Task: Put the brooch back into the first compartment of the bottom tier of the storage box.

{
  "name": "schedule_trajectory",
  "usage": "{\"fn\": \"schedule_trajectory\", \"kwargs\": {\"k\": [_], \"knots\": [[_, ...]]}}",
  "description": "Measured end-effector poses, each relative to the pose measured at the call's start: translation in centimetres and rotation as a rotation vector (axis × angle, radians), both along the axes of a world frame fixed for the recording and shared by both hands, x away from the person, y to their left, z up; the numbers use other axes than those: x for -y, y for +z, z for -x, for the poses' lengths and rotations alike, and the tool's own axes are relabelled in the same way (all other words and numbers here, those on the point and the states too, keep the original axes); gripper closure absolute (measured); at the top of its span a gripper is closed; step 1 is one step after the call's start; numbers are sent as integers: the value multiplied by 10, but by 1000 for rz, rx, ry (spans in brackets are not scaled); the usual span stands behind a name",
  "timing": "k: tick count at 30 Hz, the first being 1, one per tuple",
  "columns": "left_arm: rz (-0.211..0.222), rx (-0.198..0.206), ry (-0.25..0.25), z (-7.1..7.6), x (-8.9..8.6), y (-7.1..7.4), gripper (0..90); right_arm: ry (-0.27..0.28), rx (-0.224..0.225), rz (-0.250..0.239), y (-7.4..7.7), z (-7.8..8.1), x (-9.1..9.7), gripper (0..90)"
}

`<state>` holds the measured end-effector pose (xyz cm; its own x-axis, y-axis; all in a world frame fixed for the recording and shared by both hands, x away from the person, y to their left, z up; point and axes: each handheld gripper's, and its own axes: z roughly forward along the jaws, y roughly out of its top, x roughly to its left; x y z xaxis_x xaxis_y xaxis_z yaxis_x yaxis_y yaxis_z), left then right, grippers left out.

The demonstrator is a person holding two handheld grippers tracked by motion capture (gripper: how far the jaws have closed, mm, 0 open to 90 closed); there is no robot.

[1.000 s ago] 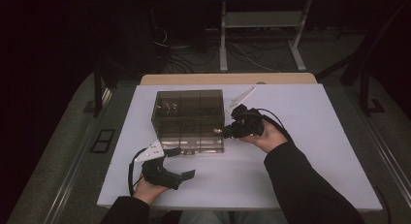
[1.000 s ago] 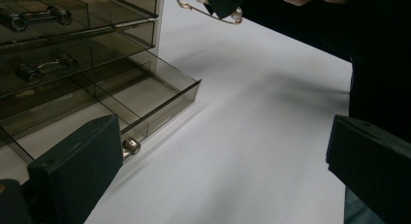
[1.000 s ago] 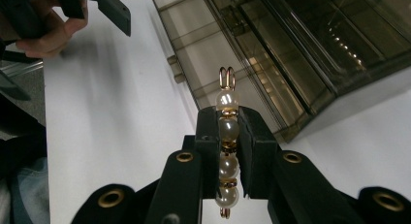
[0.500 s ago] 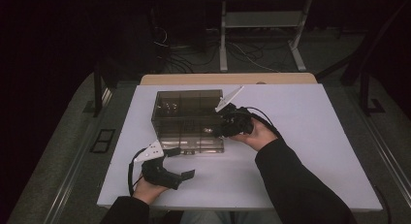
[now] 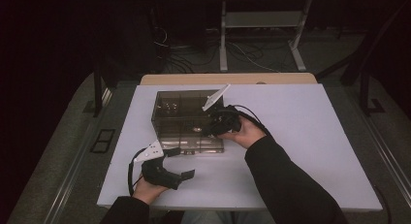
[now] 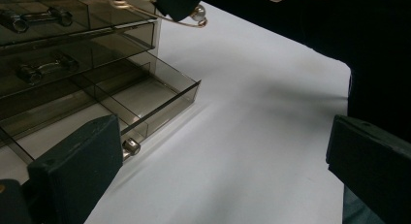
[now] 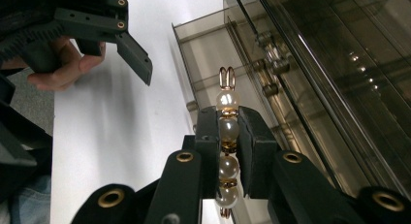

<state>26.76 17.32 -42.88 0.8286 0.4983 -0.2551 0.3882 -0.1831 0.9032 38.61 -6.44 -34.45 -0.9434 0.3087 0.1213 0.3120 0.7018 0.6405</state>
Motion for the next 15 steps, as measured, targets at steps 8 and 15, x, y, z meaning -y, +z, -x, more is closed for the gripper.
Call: {"fn": "schedule_trajectory", "kwargs": {"k": [8, 15], "knots": [[3, -1, 2, 0, -1, 1, 0, 21, -4, -5, -2, -5, -17, 790], [6, 0, 0, 0, -2, 1, 0, 33, -10, -4, -6, -9, -32, 789]]}}
